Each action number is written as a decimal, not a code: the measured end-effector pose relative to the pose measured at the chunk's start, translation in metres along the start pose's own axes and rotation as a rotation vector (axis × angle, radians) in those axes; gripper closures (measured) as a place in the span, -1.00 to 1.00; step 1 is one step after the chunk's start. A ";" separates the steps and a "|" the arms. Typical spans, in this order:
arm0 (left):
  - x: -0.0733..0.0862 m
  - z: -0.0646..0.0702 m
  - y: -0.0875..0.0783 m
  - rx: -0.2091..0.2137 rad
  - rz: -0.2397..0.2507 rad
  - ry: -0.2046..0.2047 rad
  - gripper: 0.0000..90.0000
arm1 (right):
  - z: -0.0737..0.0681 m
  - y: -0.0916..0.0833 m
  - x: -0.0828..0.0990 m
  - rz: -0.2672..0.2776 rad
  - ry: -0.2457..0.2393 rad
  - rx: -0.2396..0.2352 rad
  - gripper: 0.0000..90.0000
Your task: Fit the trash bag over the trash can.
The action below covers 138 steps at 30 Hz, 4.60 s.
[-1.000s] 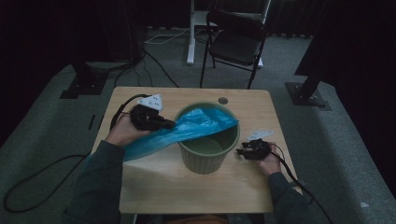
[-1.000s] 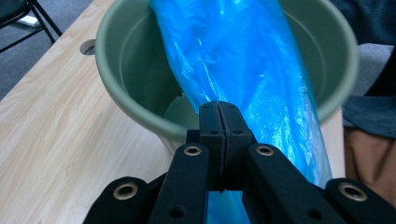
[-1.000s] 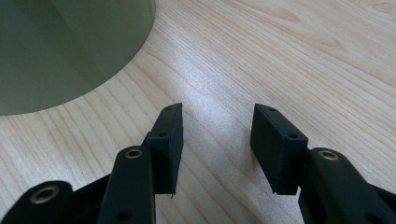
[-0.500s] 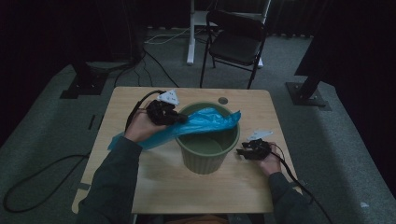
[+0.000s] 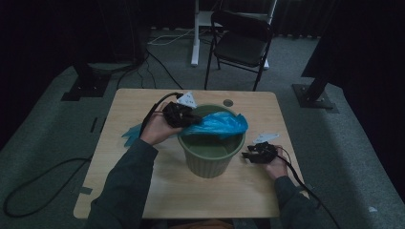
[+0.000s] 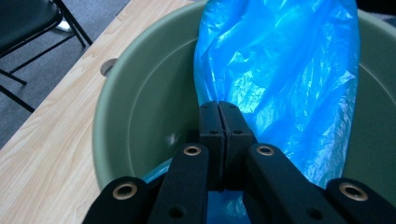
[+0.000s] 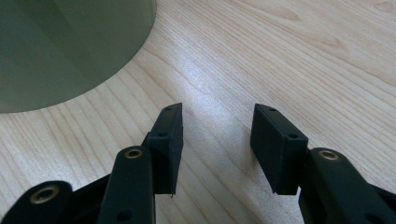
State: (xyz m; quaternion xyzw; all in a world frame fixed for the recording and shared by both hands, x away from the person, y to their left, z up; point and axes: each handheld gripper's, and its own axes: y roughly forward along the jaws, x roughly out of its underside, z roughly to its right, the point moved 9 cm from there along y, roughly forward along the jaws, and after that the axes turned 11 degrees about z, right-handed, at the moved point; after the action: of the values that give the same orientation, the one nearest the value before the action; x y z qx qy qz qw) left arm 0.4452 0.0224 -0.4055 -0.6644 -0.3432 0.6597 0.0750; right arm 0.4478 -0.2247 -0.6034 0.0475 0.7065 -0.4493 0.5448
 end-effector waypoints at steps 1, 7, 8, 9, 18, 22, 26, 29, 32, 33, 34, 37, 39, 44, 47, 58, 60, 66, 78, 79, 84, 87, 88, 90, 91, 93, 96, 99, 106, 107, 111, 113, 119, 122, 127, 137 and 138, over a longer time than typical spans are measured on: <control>0.001 0.000 0.000 -0.002 -0.005 0.005 0.97 | 0.000 0.000 0.000 0.000 -0.001 0.000 0.19; 0.008 -0.001 -0.014 -0.016 -0.001 0.012 0.97 | 0.000 0.000 0.000 -0.001 -0.001 -0.001 0.19; 0.008 -0.002 -0.018 -0.020 0.001 0.017 0.97 | 0.000 0.000 0.000 -0.001 -0.001 -0.002 0.19; 0.008 -0.002 -0.022 -0.024 0.006 0.019 0.97 | 0.000 0.000 0.000 -0.001 0.000 -0.001 0.19; 0.021 0.001 -0.046 -0.029 -0.022 0.046 0.97 | 0.000 0.000 0.000 0.000 0.000 0.000 0.19; 0.027 0.004 -0.049 -0.020 -0.037 0.055 0.97 | 0.000 0.000 0.000 0.002 0.000 0.000 0.19; 0.023 0.007 -0.047 -0.014 -0.044 0.071 0.97 | 0.000 0.000 0.000 0.002 0.000 0.000 0.19; 0.017 0.008 -0.040 -0.018 -0.048 0.081 0.95 | 0.000 0.000 0.000 0.002 0.000 0.000 0.19; 0.011 0.010 -0.027 -0.015 -0.051 0.074 0.95 | 0.000 0.000 0.000 0.001 0.000 0.000 0.19; 0.009 0.010 -0.023 -0.013 -0.050 0.071 0.95 | 0.000 0.000 0.000 0.001 0.000 0.000 0.19; 0.009 0.010 -0.023 -0.013 -0.050 0.071 0.95 | 0.000 0.000 0.000 0.001 0.000 0.000 0.19; -0.004 0.014 -0.002 -0.009 -0.035 0.063 0.94 | 0.000 0.000 0.000 0.000 -0.002 -0.002 0.19; -0.010 0.017 0.007 -0.015 -0.037 0.069 0.94 | 0.000 0.000 0.000 0.000 -0.002 -0.003 0.19; -0.023 0.026 0.025 -0.005 -0.040 0.086 0.94 | 0.000 0.000 0.000 -0.001 -0.002 -0.003 0.19; -0.030 0.030 0.035 0.005 -0.035 0.090 0.93 | 0.000 0.000 0.000 -0.002 -0.002 -0.004 0.19; -0.037 0.030 0.036 -0.005 -0.010 0.090 0.79 | 0.000 0.000 0.000 0.001 -0.003 -0.005 0.19; -0.039 0.026 0.027 -0.020 0.014 0.081 0.74 | 0.000 0.000 0.000 0.001 -0.002 -0.005 0.19; -0.032 0.012 -0.011 -0.086 0.063 0.045 0.58 | 0.000 -0.001 0.000 -0.001 -0.003 -0.004 0.19; 0.024 -0.013 -0.073 -0.183 0.115 -0.104 0.43 | 0.000 0.000 0.000 -0.002 0.000 -0.003 0.18; 0.028 -0.014 -0.076 -0.188 0.117 -0.115 0.42 | -0.001 0.000 0.000 -0.006 0.001 -0.005 0.18; 0.044 -0.016 -0.088 -0.180 0.142 -0.166 0.40 | -0.008 -0.003 -0.011 0.024 -0.017 -0.013 0.20; 0.051 -0.013 -0.091 -0.151 0.155 -0.193 0.40 | -0.011 -0.006 -0.024 0.064 -0.011 -0.014 0.22; 0.053 -0.014 -0.092 -0.146 0.150 -0.201 0.39 | -0.013 -0.006 -0.029 0.076 -0.005 -0.016 0.23; 0.056 -0.015 -0.090 -0.134 0.156 -0.221 0.39 | -0.018 -0.007 -0.038 0.099 0.005 -0.029 0.32; 0.056 -0.016 -0.089 -0.127 0.158 -0.228 0.40 | -0.021 -0.007 -0.042 0.107 -0.002 -0.036 0.35; 0.056 -0.017 -0.084 -0.118 0.153 -0.230 0.41 | -0.025 -0.007 -0.051 0.108 -0.026 -0.031 0.38; 0.056 -0.017 -0.075 -0.107 0.144 -0.239 0.46 | -0.025 -0.006 -0.061 0.124 -0.026 -0.015 0.39; 0.057 -0.017 -0.067 -0.088 0.142 -0.248 0.48 | -0.022 -0.003 -0.065 0.132 0.000 -0.009 0.39; 0.056 -0.015 -0.059 -0.068 0.146 -0.250 0.52 | -0.028 -0.009 -0.068 0.149 0.004 -0.051 0.42; 0.056 -0.014 -0.059 -0.067 0.146 -0.249 0.53 | -0.028 -0.010 -0.068 0.151 0.005 -0.057 0.42; 0.056 -0.011 -0.060 -0.059 0.142 -0.236 0.53 | -0.033 -0.016 -0.066 0.149 0.019 -0.082 0.45; 0.056 -0.010 -0.062 -0.055 0.138 -0.234 0.53 | -0.036 -0.018 -0.065 0.146 0.014 -0.090 0.47; 0.059 -0.009 -0.065 -0.040 0.141 -0.235 0.53 | -0.046 -0.023 -0.062 0.134 -0.011 -0.117 0.51; 0.060 -0.010 -0.068 -0.040 0.138 -0.235 0.54 | -0.053 -0.026 -0.061 0.124 -0.027 -0.137 0.52; 0.060 -0.011 -0.072 -0.062 0.146 -0.227 0.52 | -0.064 -0.029 -0.059 0.109 -0.071 -0.193 0.46; 0.052 -0.015 -0.066 -0.076 0.138 -0.243 0.40 | -0.063 -0.030 -0.060 0.122 -0.065 -0.187 0.34; 0.052 -0.015 -0.064 -0.074 0.138 -0.246 0.39 | -0.063 -0.030 -0.060 0.122 -0.065 -0.188 0.34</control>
State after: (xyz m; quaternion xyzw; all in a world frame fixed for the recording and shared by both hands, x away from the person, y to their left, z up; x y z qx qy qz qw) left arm 0.4305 0.1048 -0.4109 -0.6030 -0.3276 0.7264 -0.0377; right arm 0.4093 -0.1738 -0.5366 0.0248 0.7233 -0.3483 0.5958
